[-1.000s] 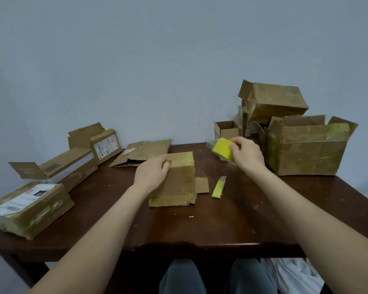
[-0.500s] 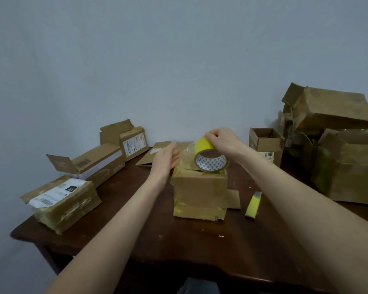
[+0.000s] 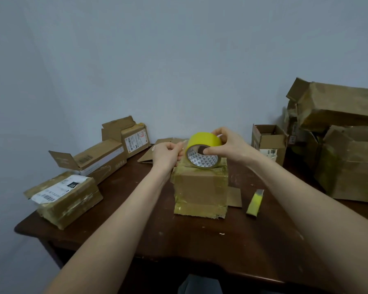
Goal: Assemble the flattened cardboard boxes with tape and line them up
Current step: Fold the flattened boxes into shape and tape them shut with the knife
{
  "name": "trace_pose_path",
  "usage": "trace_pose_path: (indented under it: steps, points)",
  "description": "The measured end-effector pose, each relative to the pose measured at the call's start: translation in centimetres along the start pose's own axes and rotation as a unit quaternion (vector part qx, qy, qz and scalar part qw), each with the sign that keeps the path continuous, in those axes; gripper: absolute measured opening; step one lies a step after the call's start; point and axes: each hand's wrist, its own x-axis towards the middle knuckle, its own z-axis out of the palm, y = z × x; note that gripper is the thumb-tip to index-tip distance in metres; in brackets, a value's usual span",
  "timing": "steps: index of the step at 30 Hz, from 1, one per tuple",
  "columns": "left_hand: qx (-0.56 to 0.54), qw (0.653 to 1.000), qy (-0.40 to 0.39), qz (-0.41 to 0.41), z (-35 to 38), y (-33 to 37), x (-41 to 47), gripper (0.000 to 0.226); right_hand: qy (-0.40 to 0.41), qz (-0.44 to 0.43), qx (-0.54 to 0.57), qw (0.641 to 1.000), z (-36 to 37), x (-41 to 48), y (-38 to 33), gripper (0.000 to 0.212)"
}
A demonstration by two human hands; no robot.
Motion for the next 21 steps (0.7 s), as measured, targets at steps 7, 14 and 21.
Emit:
trace_pose_path:
  steps: [7, 14, 21]
  points:
    - [0.043, 0.999, 0.017, -0.017, -0.6, -0.7, 0.6, 0.033, 0.049, -0.032, -0.053, 0.997, 0.7, 0.7, -1.3, 0.043]
    - [0.055, 0.997, 0.031, -0.045, -2.0, -2.0, 1.3, 0.037, 0.023, -0.043, -0.108, 0.993, 0.8, 0.9, -1.6, 0.061]
    - [0.084, 0.994, 0.028, -0.056, -1.5, -3.9, -0.4, 0.041, 0.046, -0.011, -0.064, 0.997, 0.6, 0.0, -1.7, 0.051]
